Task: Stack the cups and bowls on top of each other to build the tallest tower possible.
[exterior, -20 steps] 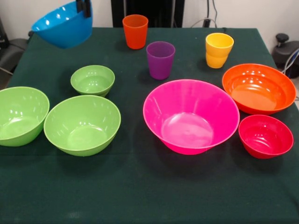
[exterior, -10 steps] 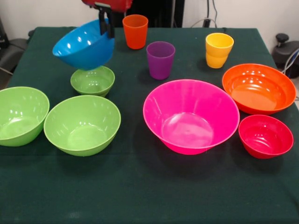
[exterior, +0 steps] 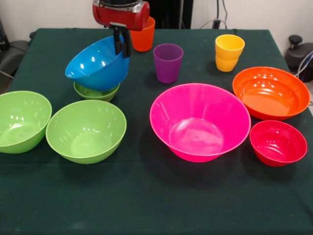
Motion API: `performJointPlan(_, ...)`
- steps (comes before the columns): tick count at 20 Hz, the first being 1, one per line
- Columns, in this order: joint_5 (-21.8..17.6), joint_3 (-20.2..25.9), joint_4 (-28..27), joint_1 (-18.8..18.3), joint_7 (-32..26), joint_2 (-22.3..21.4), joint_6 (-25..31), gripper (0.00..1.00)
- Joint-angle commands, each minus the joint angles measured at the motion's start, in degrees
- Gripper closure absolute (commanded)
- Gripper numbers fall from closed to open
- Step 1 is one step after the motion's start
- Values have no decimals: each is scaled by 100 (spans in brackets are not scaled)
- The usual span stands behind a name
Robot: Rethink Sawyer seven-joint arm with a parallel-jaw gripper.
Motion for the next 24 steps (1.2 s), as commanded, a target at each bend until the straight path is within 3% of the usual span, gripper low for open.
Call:
performJointPlan(1, -73, -179, -491, 129, -90, 224, 57, 100)
performJointPlan(15, -45, -263, -384, 199, 15, 35, 107, 100)
performJointPlan(24, 127, -374, -133, 285, 67, -504, 380, 100)
